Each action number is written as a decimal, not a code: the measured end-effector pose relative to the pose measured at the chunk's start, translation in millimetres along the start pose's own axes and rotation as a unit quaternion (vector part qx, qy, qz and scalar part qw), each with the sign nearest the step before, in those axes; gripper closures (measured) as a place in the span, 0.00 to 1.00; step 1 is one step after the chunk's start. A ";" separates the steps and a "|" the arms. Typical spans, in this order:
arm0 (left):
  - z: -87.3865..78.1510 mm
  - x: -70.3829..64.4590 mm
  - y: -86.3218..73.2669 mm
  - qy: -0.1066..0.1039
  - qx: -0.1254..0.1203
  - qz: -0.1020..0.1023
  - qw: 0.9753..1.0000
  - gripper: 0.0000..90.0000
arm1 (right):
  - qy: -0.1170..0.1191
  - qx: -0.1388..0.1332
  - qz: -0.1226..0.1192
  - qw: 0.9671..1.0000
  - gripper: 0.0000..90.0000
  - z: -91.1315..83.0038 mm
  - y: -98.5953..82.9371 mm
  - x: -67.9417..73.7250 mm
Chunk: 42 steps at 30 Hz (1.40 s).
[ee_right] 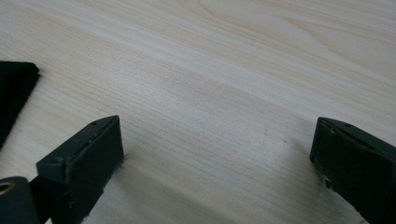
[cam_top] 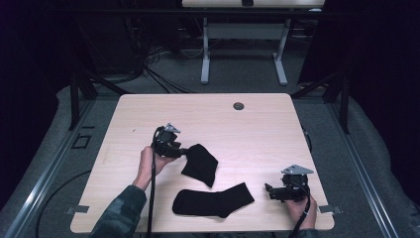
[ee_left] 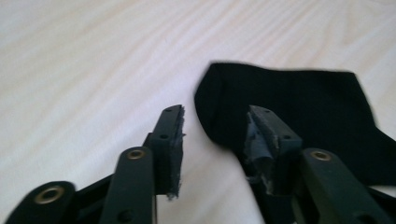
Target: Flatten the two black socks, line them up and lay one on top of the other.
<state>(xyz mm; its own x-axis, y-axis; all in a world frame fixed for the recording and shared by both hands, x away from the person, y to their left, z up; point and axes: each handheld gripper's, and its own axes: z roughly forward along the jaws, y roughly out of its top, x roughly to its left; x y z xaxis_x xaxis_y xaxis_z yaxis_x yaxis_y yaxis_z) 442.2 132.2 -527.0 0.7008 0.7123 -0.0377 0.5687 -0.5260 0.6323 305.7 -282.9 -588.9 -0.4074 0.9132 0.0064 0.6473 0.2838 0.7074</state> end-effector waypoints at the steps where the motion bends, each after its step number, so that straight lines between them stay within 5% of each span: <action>1: 6.1 2.4 5.2 -0.005 0.008 -0.001 1.000 0.60 | 0.001 0.003 0.000 1.000 0.02 -0.3 0.3 0.0; 5: 23.5 6.6 15.7 -0.005 0.028 0.009 1.000 0.59 | 0.018 0.000 0.003 1.000 0.06 -2.0 0.8 -3.1; 8: 30.8 6.4 13.3 -0.014 0.046 0.020 0.999 0.66 | 0.050 0.002 0.028 0.998 0.10 -5.0 4.6 -9.3; 15: 38.9 -6.1 5.4 -0.005 0.079 0.039 0.996 0.91 | 0.075 0.023 0.012 0.997 0.29 -14.3 45.2 20.3; 22: 42.9 -23.8 2.4 0.015 0.071 -0.004 0.997 0.98 | 0.105 0.030 -0.003 0.994 0.37 -5.2 79.0 49.0; 28: 46.2 -40.4 2.7 0.014 0.058 -0.055 0.997 0.98 | 0.104 0.052 -0.001 0.993 0.38 14.9 81.3 51.6; 31: 44.6 -49.1 2.6 0.002 0.051 -0.055 0.997 0.88 | 0.106 0.057 0.012 0.993 0.38 20.0 79.0 47.3; 32: 43.2 -49.9 3.0 0.002 0.049 -0.057 0.997 0.76 | 0.103 0.056 0.013 0.993 0.39 20.3 79.2 47.3; 36: 26.2 -50.0 1.1 -0.003 0.028 -0.057 0.998 0.55 | 0.099 0.047 -0.008 0.994 0.39 17.2 89.3 55.5; 42: 13.9 -44.0 -6.4 0.006 0.022 -0.042 0.999 0.50 | 0.112 0.045 -0.052 0.991 0.41 20.7 107.1 82.7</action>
<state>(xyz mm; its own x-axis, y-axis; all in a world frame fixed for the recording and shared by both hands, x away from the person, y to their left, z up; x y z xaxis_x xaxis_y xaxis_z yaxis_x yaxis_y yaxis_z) 413.7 97.8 -540.1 0.6448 0.7603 -0.0793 0.6435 -0.4839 0.5930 354.6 -170.9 -527.3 -0.6007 0.7931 0.1013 0.6455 0.4063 0.6467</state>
